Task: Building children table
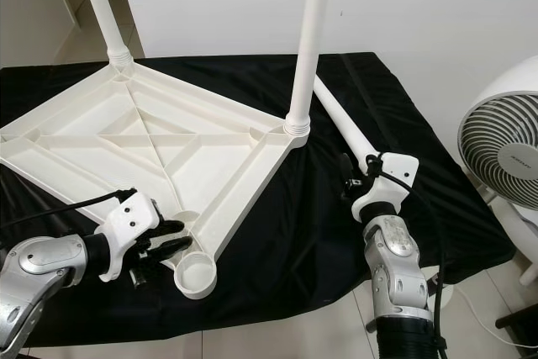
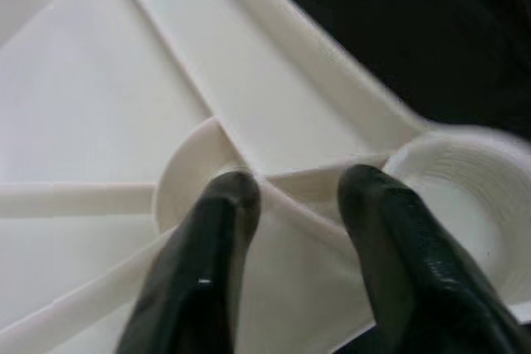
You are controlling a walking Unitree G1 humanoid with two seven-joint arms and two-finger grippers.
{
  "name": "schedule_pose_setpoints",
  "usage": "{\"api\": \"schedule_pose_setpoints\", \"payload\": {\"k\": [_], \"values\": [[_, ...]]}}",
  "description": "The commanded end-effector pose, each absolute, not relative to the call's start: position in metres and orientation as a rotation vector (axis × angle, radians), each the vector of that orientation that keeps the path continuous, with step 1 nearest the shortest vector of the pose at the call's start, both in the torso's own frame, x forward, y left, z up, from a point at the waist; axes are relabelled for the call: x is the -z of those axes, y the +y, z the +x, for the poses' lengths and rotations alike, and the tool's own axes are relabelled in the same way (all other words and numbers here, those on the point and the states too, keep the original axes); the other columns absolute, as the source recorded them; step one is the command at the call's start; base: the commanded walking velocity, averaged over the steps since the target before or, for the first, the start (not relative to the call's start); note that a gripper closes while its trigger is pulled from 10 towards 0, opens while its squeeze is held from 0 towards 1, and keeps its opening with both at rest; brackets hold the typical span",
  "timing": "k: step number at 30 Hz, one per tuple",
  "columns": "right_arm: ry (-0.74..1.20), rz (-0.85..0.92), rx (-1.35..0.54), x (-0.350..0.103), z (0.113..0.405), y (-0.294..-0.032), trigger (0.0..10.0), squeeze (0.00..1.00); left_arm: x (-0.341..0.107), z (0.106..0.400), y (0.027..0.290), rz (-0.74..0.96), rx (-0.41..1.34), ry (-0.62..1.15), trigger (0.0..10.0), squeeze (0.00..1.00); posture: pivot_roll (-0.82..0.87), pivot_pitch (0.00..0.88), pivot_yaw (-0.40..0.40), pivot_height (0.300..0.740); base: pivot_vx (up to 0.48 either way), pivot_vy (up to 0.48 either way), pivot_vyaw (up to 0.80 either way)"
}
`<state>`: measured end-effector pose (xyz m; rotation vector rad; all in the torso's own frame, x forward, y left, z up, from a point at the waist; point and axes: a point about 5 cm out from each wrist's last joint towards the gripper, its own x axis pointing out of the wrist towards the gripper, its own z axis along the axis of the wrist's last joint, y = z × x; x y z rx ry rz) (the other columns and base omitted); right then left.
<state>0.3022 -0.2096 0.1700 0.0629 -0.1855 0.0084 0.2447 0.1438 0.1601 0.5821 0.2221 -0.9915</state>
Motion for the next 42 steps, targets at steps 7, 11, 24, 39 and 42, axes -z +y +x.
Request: {"api": "schedule_pose_setpoints", "payload": {"k": [7, 11, 24, 39, 42], "values": [[-0.188, 0.061, -0.012, -0.171, 0.3, -0.211, 10.0, 0.0, -0.152, 0.259, 0.147, 0.718, 0.888, 0.216, 10.0, 0.0, 0.0, 0.078, 0.006, 0.74, 0.0, 0.0, 0.0], [-0.188, 0.057, -0.012, -0.171, 0.299, -0.211, 10.0, 0.0, -0.148, 0.26, 0.148, 0.757, 0.893, 0.222, 10.0, 0.0, -0.01, 0.076, 0.007, 0.74, 0.0, 0.0, 0.0], [-0.205, 0.05, -0.012, -0.176, 0.299, -0.215, 10.0, 0.0, -0.135, 0.257, 0.119, 0.696, 0.949, 0.188, 10.0, 0.0, -0.04, 0.061, 0.02, 0.74, 0.0, 0.0, 0.0], [-0.216, 0.078, -0.048, -0.175, 0.289, -0.205, 10.0, 0.0, -0.143, 0.272, 0.061, 0.584, 0.988, 0.072, 10.0, 0.0, -0.06, 0.072, 0.048, 0.74, 0.0, 0.0, 0.0], [-0.216, 0.079, -0.046, -0.176, 0.288, -0.205, 10.0, 0.0, -0.15, 0.276, 0.05, 0.557, 0.997, 0.043, 10.0, 0.0, -0.07, 0.078, 0.053, 0.74, 0.0, 0.0, 0.0]]}}
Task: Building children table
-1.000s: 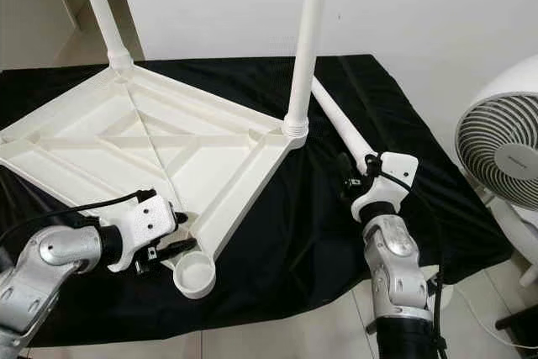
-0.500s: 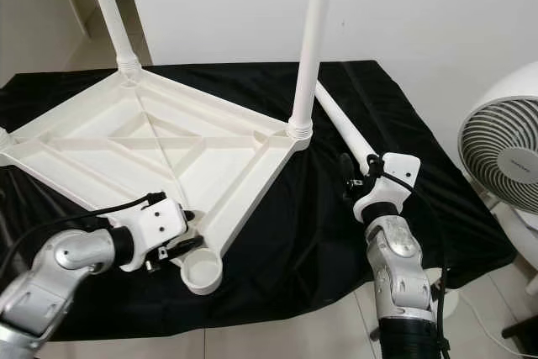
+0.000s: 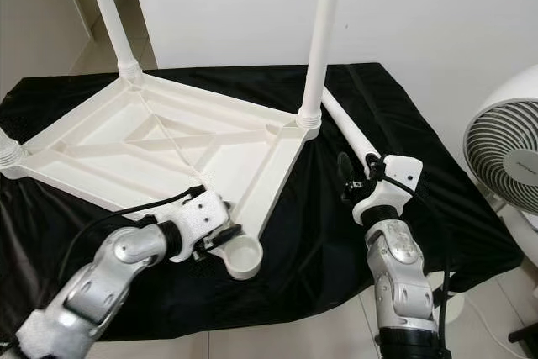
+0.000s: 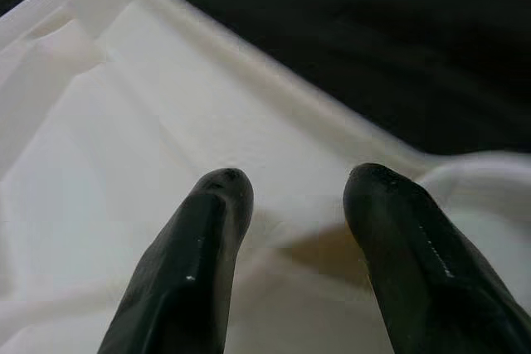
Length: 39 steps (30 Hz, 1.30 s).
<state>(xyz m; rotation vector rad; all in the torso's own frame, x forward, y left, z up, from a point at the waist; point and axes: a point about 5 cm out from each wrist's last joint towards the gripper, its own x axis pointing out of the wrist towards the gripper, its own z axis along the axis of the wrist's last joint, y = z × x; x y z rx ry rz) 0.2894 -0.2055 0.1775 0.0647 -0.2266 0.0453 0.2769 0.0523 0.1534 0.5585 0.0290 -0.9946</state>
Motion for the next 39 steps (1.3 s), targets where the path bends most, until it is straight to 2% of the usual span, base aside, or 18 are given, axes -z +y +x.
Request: {"api": "schedule_pose_setpoints", "payload": {"k": [1, 7, 8, 14, 16, 24, 39], "values": [[-0.217, 0.078, -0.044, -0.176, 0.287, -0.205, 10.0, 0.0, -0.155, 0.277, 0.048, 0.534, 1.004, 0.032, 10.0, 0.0, -0.07, 0.08, 0.054, 0.74, 0.0, 0.0, 0.0], [-0.206, 0.083, -0.039, -0.173, 0.284, -0.207, 10.0, 0.0, -0.177, 0.279, 0.059, 0.43, 1.04, 0.004, 10.0, 0.0, -0.06, 0.085, 0.05, 0.74, 0.0, 0.0, 0.0], [-0.195, 0.086, -0.043, -0.17, 0.284, -0.206, 10.0, 0.0, -0.187, 0.28, 0.07, 0.412, 1.048, -0.007, 10.0, 0.0, -0.05, 0.084, 0.046, 0.74, 0.0, 0.0, 0.0], [-0.188, 0.092, -0.049, -0.168, 0.285, -0.203, 10.0, 0.0, -0.195, 0.284, 0.081, 0.419, 1.03, -0.011, 10.0, 0.0, -0.04, 0.085, 0.043, 0.74, 0.0, 0.0, 0.0], [-0.191, 0.099, -0.065, -0.17, 0.287, -0.198, 10.0, 0.0, -0.193, 0.288, 0.097, 0.547, 1.01, 0.002, 10.0, 0.0, -0.03, 0.084, 0.035, 0.74, 0.0, 0.0, 0.0], [-0.189, 0.094, -0.075, -0.171, 0.287, -0.198, 10.0, 0.0, -0.173, 0.296, 0.11, 0.734, 0.958, 0.068, 10.0, 0.0, -0.03, 0.087, 0.029, 0.74, 0.0, 0.0, 0.0], [-0.194, 0.084, -0.075, -0.176, 0.285, -0.201, 10.0, 0.0, -0.152, 0.293, 0.103, 0.784, 1.004, 0.135, 10.0, 0.0, -0.05, 0.095, 0.028, 0.74, 0.0, 0.0, 0.0]]}}
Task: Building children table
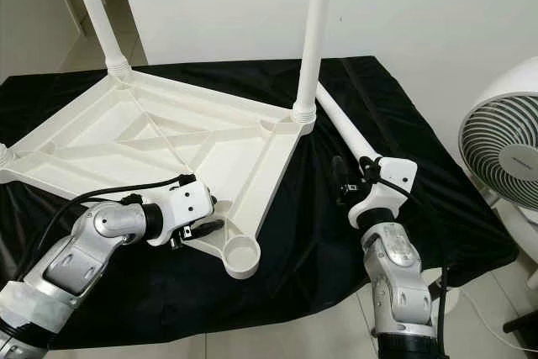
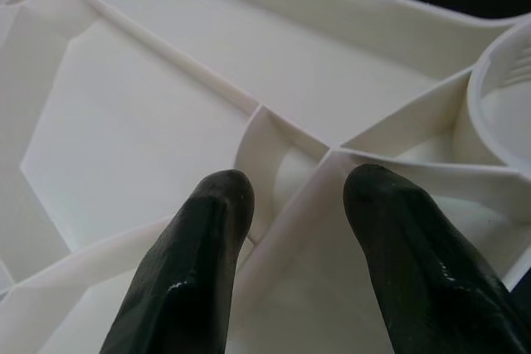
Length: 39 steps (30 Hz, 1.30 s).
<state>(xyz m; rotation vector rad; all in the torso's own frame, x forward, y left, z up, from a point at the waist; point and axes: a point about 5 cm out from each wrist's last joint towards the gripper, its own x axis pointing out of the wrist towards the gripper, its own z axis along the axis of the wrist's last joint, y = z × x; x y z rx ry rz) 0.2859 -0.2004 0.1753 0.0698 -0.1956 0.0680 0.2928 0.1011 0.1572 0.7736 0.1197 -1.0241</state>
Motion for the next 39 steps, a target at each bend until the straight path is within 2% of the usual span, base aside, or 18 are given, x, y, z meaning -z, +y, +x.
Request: {"api": "schedule_pose_setpoints", "payload": {"k": [1, 7, 16, 28, 39], "values": [[-0.193, 0.083, -0.075, -0.176, 0.284, -0.201, 10.0, 0.0, -0.149, 0.294, 0.103, 0.789, 1.01, 0.161, 10.0, 0.0, -0.05, 0.096, 0.032, 0.74, 0.0, 0.0, 0.0], [-0.19, 0.085, -0.072, -0.175, 0.283, -0.2, 10.0, 0.0, -0.142, 0.3, 0.104, 0.741, 0.976, 0.256, 10.0, 0.0, -0.05, 0.097, 0.042, 0.74, 0.0, 0.0, 0.0], [-0.185, 0.086, -0.064, -0.173, 0.28, -0.2, 10.0, 0.0, -0.148, 0.304, 0.115, 0.684, 0.929, 0.27, 10.0, 0.0, -0.06, 0.09, 0.049, 0.74, 0.0, 0.0, 0.0], [-0.182, 0.086, -0.077, -0.173, 0.282, -0.199, 10.0, 0.0, -0.145, 0.301, 0.142, 0.708, 0.926, 0.317, 10.0, 0.0, -0.05, 0.082, 0.041, 0.74, 0.0, 0.0, 0.0], [-0.182, 0.083, -0.081, -0.173, 0.281, -0.198, 10.0, 0.0, -0.139, 0.31, 0.146, 0.778, 0.915, 0.348, 10.0, 0.0, -0.05, 0.078, 0.046, 0.74, 0.0, 0.0, 0.0]]}}
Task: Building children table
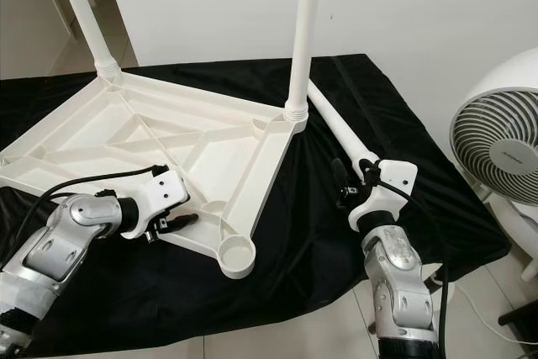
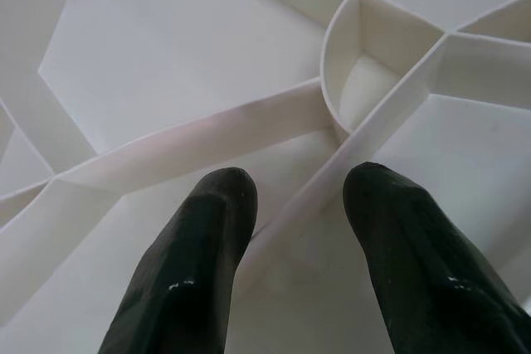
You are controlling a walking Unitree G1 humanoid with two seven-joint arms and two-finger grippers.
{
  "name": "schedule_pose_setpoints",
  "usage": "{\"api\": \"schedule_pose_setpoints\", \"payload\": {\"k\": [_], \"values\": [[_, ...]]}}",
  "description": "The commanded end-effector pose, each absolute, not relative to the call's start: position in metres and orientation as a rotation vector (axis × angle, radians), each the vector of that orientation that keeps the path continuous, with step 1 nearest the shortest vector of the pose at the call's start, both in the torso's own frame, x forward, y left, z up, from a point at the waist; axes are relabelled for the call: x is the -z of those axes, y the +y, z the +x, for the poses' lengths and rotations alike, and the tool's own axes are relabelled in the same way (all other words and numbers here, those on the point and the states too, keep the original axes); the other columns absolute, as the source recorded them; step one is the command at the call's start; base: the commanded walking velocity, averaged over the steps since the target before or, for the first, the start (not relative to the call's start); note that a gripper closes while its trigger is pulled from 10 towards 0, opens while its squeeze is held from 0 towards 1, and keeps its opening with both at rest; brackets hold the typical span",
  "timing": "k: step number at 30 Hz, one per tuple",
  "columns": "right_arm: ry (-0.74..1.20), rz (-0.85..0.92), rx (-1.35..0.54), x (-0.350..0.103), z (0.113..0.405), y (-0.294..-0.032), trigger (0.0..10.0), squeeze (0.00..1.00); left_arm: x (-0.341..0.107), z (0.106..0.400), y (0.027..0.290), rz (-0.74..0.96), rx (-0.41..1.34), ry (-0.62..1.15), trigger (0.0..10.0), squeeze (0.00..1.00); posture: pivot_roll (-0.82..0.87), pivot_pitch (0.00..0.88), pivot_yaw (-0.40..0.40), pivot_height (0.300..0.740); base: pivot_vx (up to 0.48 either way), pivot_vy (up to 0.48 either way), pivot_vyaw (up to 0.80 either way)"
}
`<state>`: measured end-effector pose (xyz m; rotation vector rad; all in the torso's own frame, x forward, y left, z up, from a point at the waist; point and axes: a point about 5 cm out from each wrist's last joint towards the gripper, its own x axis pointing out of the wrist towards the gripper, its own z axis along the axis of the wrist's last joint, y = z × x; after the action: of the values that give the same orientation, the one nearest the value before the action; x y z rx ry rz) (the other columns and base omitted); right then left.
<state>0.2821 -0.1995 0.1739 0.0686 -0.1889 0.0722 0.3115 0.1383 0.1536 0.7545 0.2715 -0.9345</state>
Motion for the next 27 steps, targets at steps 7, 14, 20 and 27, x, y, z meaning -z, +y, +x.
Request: {"api": "schedule_pose_setpoints", "payload": {"k": [7, 14, 20, 27], "values": [[-0.182, 0.078, -0.083, -0.174, 0.281, -0.198, 10.0, 0.0, -0.13, 0.319, 0.128, 0.84, 0.982, 0.364, 10.0, 0.0, -0.05, 0.083, 0.042, 0.74, 0.0, 0.0, 0.0], [-0.184, 0.074, -0.073, -0.175, 0.281, -0.201, 10.0, 0.0, -0.123, 0.317, 0.116, 0.936, 1.178, 0.389, 10.0, 0.0, -0.06, 0.093, 0.057, 0.74, 0.0, 0.0, 0.0], [-0.188, 0.075, -0.06, -0.175, 0.28, -0.203, 10.0, 0.0, -0.126, 0.314, 0.114, 0.878, 1.24, 0.395, 0.0, 0.0, -0.06, 0.095, 0.064, 0.74, 0.0, 0.0, 0.0], [-0.187, 0.084, -0.056, -0.174, 0.28, -0.202, 10.0, 0.0, -0.132, 0.316, 0.103, 0.726, 1.222, 0.368, 0.0, 0.0, -0.05, 0.096, 0.06, 0.74, 0.0, 0.0, 0.0]]}}
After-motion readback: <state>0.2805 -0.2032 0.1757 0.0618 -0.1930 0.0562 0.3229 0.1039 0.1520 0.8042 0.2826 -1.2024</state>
